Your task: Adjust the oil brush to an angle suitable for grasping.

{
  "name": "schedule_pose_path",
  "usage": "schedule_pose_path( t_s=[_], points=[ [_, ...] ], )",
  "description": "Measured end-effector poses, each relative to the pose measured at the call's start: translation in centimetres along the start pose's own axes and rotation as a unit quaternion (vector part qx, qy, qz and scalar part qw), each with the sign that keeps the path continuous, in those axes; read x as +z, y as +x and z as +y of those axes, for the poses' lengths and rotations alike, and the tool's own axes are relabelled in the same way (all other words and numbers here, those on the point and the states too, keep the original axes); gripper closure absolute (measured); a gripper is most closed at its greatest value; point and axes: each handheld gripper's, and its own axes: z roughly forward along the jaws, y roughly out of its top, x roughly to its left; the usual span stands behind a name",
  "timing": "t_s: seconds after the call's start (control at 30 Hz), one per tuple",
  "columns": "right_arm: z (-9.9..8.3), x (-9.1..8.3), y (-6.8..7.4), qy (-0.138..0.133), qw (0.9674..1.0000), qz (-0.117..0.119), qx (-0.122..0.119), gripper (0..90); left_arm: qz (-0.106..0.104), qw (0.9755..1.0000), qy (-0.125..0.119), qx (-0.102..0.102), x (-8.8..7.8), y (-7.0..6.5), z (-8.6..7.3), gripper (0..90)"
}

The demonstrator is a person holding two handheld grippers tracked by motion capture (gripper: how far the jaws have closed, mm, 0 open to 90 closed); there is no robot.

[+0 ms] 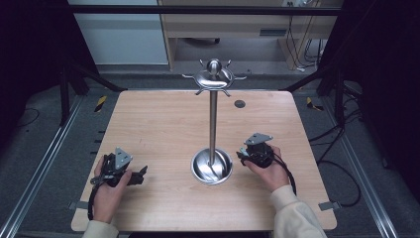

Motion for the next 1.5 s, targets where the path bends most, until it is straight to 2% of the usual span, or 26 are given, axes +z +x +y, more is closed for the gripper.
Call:
schedule_pose_path(
  t_s=[0.03, 0.07, 0.1, 0.17, 0.2, 0.3, 0.33, 0.37, 0.73, 0.9, 0.93, 1.0, 1.03, 1.1, 1.17, 1.27, 1.33, 1.37, 1.4, 1.5],
  points=[
    [0.1, 0.1, 0.1, 0.002, 1.0, 0.002, -0.003, 55.9, -0.001, 1.0, 0.003, 0.003, 0.1, -0.1, 0.0, 3.6],
    [0.1, 0.1, 0.1, 0.002, 1.0, 0.002, -0.003, 55.9, -0.001, 1.0, 0.003, 0.003, 0.1, -0.1, 0.0, 3.6],
    [0.2, 0.3, 0.2, 0.004, 1.0, 0.003, -0.006, 59.6, -0.001, 1.0, 0.005, 0.005, 0.2, -0.1, 0.0, 3.6],
    [0.2, 0.8, 0.4, 0.016, 0.9998, 0.005, -0.011, 72.5, -0.003, 0.9999, 0.011, 0.006, 0.5, 0.0, 0.0, 3.8],
    [0.1, 1.3, 0.5, 0.028, 0.9995, 0.002, -0.015, 78.6, -0.003, 0.9999, 0.012, 0.006, 0.6, 0.0, 0.0, 3.9],
    [-0.2, 2.5, 0.5, 0.06, 0.9978, -0.013, -0.025, 86.4, -0.004, 0.9999, 0.013, 0.009, 0.6, -0.1, 0.0, 3.9],
    [-0.3, 2.7, 0.3, 0.075, 0.9968, -0.018, -0.02, 88.6, -0.004, 0.9999, 0.013, 0.01, 0.6, -0.2, 0.0, 3.9],
    [-0.4, 2.8, 0.2, 0.078, 0.9966, -0.018, -0.017, 89.8, -0.003, 0.9999, 0.011, 0.01, 0.5, -0.2, 0.1, 3.9],
    [-0.7, 3.3, -0.3, 0.094, 0.9956, -0.004, -0.002, 90.0, -0.007, 0.9998, 0.013, 0.013, 0.7, -0.5, 0.1, 4.0],
    [-0.7, 3.3, -0.4, 0.101, 0.9948, -0.016, -0.006, 90.0, -0.007, 0.9997, 0.015, 0.015, 0.7, -0.6, 0.1, 4.0],
    [-0.7, 3.3, -0.5, 0.105, 0.994, -0.027, -0.009, 90.0, -0.008, 0.9998, 0.015, 0.015, 0.7, -0.7, 0.1, 4.0],
    [-0.8, 3.3, -0.7, 0.107, 0.9936, -0.035, 0.001, 90.0, -0.01, 0.9996, 0.019, 0.019, 0.8, -0.8, 0.0, 4.0],
    [-0.9, 3.2, -1.3, 0.116, 0.9918, -0.054, 0.007, 90.0, -0.009, 0.9995, 0.019, 0.023, 0.9, -0.9, 0.1, 4.1],
    [-1.1, 3.0, -1.9, 0.118, 0.9908, -0.061, 0.024, 90.0, -0.01, 0.9996, 0.016, 0.022, 0.8, -1.0, 0.2, 4.1],
    [-1.2, 3.0, -2.2, 0.118, 0.9906, -0.062, 0.03, 90.0, -0.01, 0.9995, 0.018, 0.024, 0.8, -1.1, 0.2, 4.1],
    [-1.1, 2.6, -2.8, 0.113, 0.9911, -0.053, 0.046, 90.0, -0.01, 0.9994, 0.021, 0.025, 0.8, -1.1, 0.2, 4.1],
    [-0.5, 1.4, -3.2, 0.089, 0.9925, -0.04, 0.074, 88.6, -0.009, 0.9994, 0.022, 0.025, 0.8, -1.1, 0.3, 4.1],
    [-0.5, 1.4, -3.2, 0.089, 0.9925, -0.04, 0.074, 88.6, -0.009, 0.9994, 0.022, 0.025, 0.8, -1.1, 0.3, 4.1],
    [-0.1, 0.5, -3.3, 0.084, 0.9926, -0.037, 0.079, 88.2, -0.008, 0.9994, 0.023, 0.024, 0.8, -1.1, 0.3, 4.1],
    [0.1, -0.4, -3.4, 0.09, 0.9919, -0.028, 0.085, 87.6, -0.009, 0.9994, 0.022, 0.024, 0.7, -1.0, 0.4, 4.1]
  ],
)
